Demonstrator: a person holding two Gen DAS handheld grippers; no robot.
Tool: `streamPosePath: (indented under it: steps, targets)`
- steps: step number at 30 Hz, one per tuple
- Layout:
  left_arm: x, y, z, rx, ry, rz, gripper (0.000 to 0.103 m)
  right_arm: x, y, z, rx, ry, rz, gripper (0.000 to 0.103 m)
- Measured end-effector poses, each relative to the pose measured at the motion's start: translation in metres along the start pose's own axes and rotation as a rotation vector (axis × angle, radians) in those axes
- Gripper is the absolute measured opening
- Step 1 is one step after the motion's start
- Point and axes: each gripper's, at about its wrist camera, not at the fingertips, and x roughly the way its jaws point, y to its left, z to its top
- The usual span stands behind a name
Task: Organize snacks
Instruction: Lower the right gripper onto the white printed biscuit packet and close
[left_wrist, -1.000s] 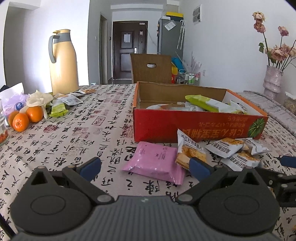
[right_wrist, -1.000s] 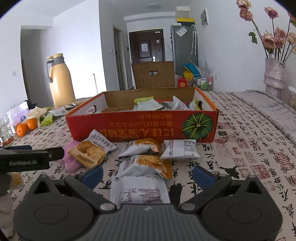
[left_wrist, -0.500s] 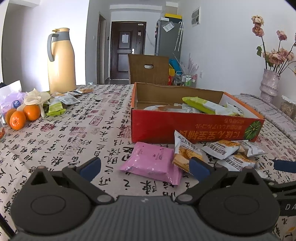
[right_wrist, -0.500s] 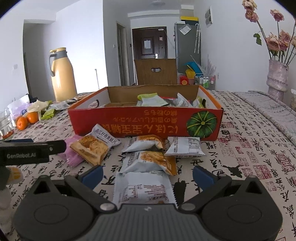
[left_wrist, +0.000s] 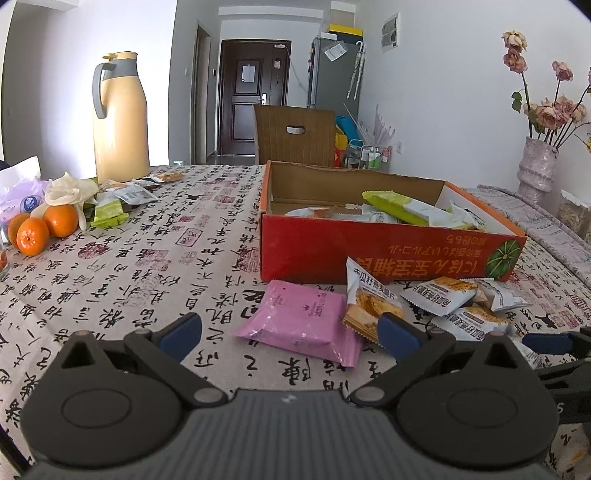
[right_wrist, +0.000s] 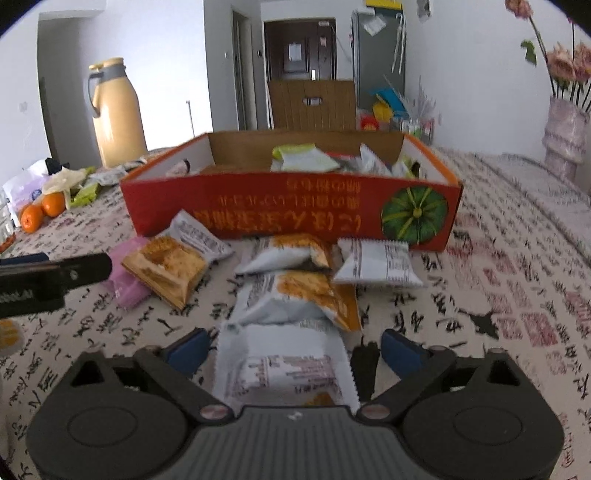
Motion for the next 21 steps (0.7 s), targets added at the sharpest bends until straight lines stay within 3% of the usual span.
streamPosePath:
  steps: [3,7,8,14,21]
  targets:
    - [0.0,0.0,0.0,0.0,-0.001,-0.001,0.103,-0.002,0.004,-0.001,-0.03,-0.005,-0.006,0.075]
    - [0.0,0.0,0.0,-0.002,0.001,0.0,0.103,-0.007,0.006,-0.004,-0.051,-0.015,0.003,0.065]
    - [0.0,0.0,0.0,-0.001,0.001,-0.001,0.103,-0.008,0.006,-0.004,-0.055,-0.018,0.012,0.057]
    - [0.0,0.0,-0.001,-0.004,0.005,0.003,0.103,-0.017,0.004,-0.007,-0.045,-0.043,0.035,0.049]
    - [0.001,0.0,-0.001,-0.007,0.01,0.009,0.103,-0.034,-0.006,-0.004,-0.02,-0.107,0.036,0.049]
